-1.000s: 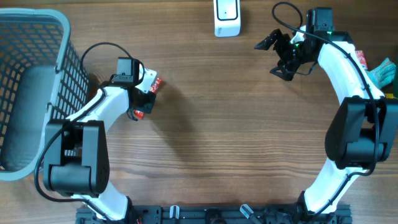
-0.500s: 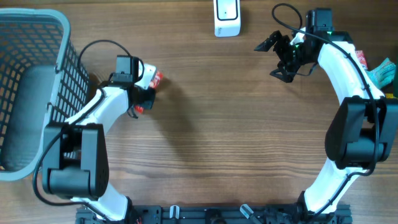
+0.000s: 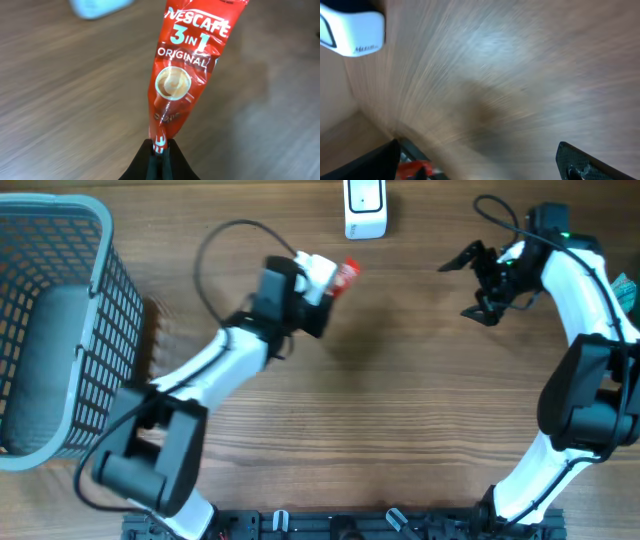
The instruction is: Scan the item barcode
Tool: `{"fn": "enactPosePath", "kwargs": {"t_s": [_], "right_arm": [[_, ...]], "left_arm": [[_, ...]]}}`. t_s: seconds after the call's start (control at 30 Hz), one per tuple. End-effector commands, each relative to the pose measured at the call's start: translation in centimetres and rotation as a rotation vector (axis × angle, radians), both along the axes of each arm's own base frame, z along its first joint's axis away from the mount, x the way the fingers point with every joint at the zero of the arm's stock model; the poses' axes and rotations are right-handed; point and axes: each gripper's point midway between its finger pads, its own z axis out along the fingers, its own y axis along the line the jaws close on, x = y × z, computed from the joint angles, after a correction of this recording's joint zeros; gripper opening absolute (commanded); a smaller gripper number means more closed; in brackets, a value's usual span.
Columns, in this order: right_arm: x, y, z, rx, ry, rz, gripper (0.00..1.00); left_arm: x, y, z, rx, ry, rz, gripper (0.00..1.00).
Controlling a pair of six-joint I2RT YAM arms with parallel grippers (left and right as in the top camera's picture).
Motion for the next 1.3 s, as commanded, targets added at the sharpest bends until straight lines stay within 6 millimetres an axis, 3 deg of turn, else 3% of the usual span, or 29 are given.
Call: {"fn": "enactPosePath", "kwargs": {"t_s": [0.0,0.17,0.33,0.37,0.4,0.43,0.47,0.5,0.63,0.77,0.87,0.97,1.13,1.27], "right_arm": [[-0.4,-0.4,0.8,0.015,-0.013,0.008,1.0],[-0.6,-0.4,0.8,0.023,0.001,0.001,1.0],[-0.8,-0.3,0.8,0.024,0.009,0.0,1.0],[-0.8,-0.3,0.8,0.027,0.014,-0.007,1.0],[-0.8,-0.3,0.8,0.031,0.024,-0.022,1.0],[-0.8,-0.2,0.8,0.039,0.03,-0.032,1.0],[-0.8,0.0,1.0,0.056,0.032,-0.036,1.0],[-0.8,0.2,1.1,0.07,0.03,-0.033,1.0],[-0.6,0.5,1.3,0.087,0.023,-0.03,1.0],[-0.6,1.1,1.3,0.098,0.053,-0.06,1.0],[-0.7,2.7,1.3,0.116,0.109,-0.101,0.99],[-0.4,5.1,1.2,0.096,0.114,-0.086,0.95],[-1.2,8.7,-0.1,-0.015,0.178,-0.113,0.84],[-2.3,10.1,-1.3,-0.14,0.239,-0.179,0.8]], "left_arm": [[-0.8,-2.4,-3.7,0.091,0.008,0.006,0.04],[-3.5,-6.2,-7.4,0.122,0.041,-0.089,0.04],[-3.8,-7.9,-6.2,0.12,-0.029,-0.115,0.08],[-3.9,-8.1,-6.1,0.121,-0.041,-0.125,0.22],[-3.9,-8.2,-6.0,0.12,-0.045,-0.125,0.5],[-3.9,-8.3,-6.0,0.119,-0.046,-0.126,0.66],[-3.9,-8.3,-6.0,0.119,-0.047,-0.127,0.92],[-3.8,-8.3,-5.8,0.121,-0.052,-0.122,1.0],[-2.4,-7.1,-4.0,0.153,-0.118,-0.042,1.0],[-0.3,-4.8,0.5,0.194,-0.247,0.104,1.0],[1.0,-2.6,4.3,0.235,-0.353,0.184,1.0],[1.8,-0.8,6.5,0.223,-0.388,0.243,1.0],[3.3,2.8,8.7,0.214,-0.407,0.325,1.0],[4.0,5.1,9.1,0.228,-0.398,0.371,1.0]]}}
